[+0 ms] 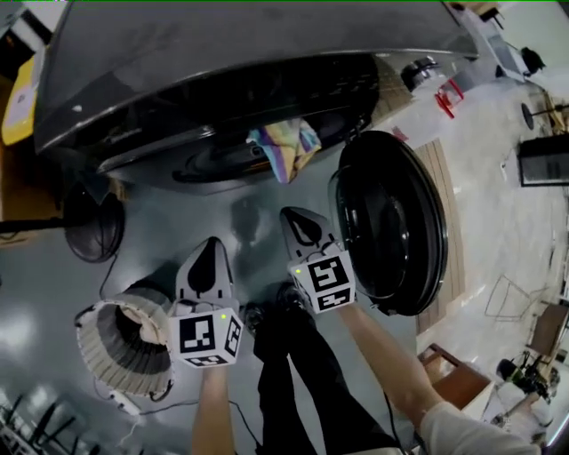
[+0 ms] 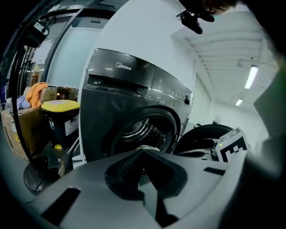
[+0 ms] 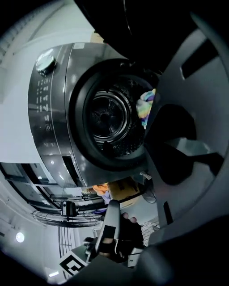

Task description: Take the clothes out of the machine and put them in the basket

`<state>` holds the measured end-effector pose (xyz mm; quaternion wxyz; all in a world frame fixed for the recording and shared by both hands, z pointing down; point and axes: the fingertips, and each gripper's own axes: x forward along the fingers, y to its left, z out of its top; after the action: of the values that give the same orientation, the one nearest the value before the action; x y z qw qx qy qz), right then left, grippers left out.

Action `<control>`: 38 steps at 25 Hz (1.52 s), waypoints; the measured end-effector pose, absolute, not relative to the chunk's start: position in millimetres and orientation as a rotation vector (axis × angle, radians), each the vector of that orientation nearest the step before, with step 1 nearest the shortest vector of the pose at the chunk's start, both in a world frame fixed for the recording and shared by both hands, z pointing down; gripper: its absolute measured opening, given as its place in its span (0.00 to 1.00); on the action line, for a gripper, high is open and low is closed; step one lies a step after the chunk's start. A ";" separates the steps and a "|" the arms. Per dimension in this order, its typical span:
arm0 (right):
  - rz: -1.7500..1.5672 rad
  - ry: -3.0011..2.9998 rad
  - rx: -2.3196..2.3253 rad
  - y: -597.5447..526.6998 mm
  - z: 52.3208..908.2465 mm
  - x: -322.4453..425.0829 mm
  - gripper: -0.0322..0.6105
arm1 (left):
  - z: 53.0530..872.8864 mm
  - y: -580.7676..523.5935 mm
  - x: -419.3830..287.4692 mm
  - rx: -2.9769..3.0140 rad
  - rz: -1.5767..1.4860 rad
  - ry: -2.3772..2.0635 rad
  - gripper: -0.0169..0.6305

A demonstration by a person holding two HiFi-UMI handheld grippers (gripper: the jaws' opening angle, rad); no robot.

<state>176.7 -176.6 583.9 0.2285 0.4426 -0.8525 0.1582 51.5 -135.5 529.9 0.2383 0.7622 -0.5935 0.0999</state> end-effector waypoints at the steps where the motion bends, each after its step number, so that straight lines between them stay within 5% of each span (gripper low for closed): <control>1: 0.444 -2.333 1.244 -178.6 585.8 185.7 0.09 | 531.5 -139.5 60.1 2.101 0.279 -1.607 0.05; 21: 0.348 -2.249 1.429 -274.4 658.9 212.1 0.09 | 612.3 -192.8 82.4 2.194 0.269 -1.563 0.05; 22: 0.343 -2.242 1.433 -282.2 666.2 211.9 0.11 | 617.8 -193.2 81.2 2.200 0.268 -1.563 0.05; 25: 0.356 -2.224 1.432 -312.2 691.4 209.7 0.45 | 633.8 -196.0 76.3 2.221 0.268 -1.567 0.05; 28: 0.348 -2.169 1.490 -341.9 713.7 216.3 0.64 | 649.3 -196.0 69.2 2.228 0.267 -1.575 0.05; 38: 0.441 -1.962 1.583 -377.3 786.5 240.1 0.74 | 670.7 -198.5 39.6 2.229 0.252 -1.630 0.05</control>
<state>240.1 -377.3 786.5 0.2871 0.5926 -0.7343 0.1650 39.6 -198.5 670.7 0.1833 0.7903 -0.5778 0.0895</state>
